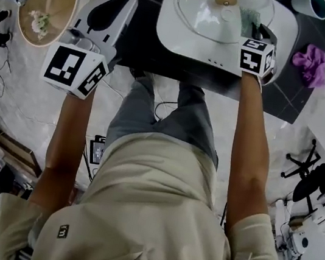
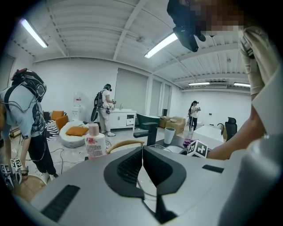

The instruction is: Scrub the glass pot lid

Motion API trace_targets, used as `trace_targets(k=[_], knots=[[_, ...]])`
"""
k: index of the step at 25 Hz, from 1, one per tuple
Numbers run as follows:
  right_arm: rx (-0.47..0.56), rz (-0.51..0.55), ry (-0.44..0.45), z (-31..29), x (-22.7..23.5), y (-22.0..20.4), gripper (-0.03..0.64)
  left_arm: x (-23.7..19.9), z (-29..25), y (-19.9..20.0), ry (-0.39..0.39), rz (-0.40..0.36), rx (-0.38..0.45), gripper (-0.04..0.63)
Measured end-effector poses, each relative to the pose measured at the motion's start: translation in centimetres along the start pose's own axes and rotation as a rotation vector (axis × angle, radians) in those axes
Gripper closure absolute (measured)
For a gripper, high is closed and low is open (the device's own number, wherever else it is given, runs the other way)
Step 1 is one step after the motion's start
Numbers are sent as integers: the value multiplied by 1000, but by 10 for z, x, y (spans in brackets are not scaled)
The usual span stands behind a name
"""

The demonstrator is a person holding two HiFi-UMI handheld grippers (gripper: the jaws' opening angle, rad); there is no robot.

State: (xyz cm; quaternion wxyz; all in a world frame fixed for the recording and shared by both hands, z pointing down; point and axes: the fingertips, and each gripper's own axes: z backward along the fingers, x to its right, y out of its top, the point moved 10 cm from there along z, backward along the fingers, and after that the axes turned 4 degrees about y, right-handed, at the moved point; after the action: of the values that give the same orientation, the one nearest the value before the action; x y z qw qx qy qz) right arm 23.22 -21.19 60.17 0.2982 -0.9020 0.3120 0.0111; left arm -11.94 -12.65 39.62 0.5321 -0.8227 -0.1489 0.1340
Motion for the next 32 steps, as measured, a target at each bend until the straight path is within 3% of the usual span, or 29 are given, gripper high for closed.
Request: trace_targets(k=[10,17,32], knots=[[-37,-9,-57,16,23,0,531,3,9,29,0,-33,20,574],[18,-49,-48,54,25,10,532,0,32,42,2,-34,47,575],[378,-40,26,175,17,121,534,-33,71,90,45,-57,142,574]])
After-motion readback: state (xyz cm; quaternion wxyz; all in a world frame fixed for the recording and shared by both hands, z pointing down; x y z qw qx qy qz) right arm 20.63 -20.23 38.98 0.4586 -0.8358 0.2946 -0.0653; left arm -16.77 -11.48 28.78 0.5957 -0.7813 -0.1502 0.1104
